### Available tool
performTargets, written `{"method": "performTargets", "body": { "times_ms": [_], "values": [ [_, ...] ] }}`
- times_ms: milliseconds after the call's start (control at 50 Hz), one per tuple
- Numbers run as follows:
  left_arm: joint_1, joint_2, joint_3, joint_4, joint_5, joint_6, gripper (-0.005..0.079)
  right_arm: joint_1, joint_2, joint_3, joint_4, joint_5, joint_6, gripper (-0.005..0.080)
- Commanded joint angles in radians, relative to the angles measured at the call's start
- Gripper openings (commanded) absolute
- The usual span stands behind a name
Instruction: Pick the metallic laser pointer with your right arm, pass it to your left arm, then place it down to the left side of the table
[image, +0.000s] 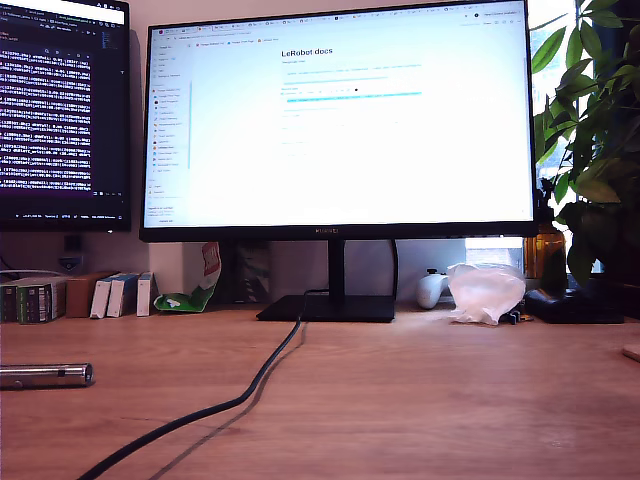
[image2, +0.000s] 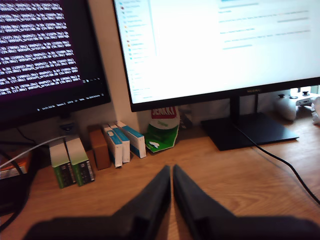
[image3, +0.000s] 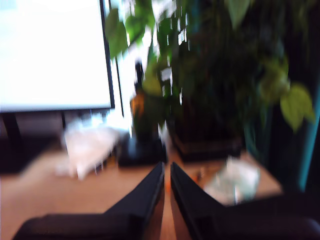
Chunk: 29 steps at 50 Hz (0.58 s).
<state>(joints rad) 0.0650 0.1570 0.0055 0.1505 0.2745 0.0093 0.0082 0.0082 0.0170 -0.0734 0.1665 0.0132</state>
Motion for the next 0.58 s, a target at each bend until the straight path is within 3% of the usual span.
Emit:
{"method": "performTargets", "body": {
  "times_ms": [0, 340, 560],
  "values": [
    [-0.003, -0.002, -0.032, -0.048, -0.025, -0.009, -0.0024, 0.005, -0.006, -0.013, -0.032, -0.011, 0.065, -0.0012],
    [-0.003, -0.002, -0.032, -0.331, -0.032, -0.009, -0.0024, 0.005, -0.006, -0.012, -0.094, -0.033, 0.119, -0.0012],
    [-0.003, -0.002, -0.032, -0.338, -0.032, -0.009, -0.0024, 0.005, -0.006, -0.012, -0.094, -0.033, 0.119, -0.0012]
  ]
}}
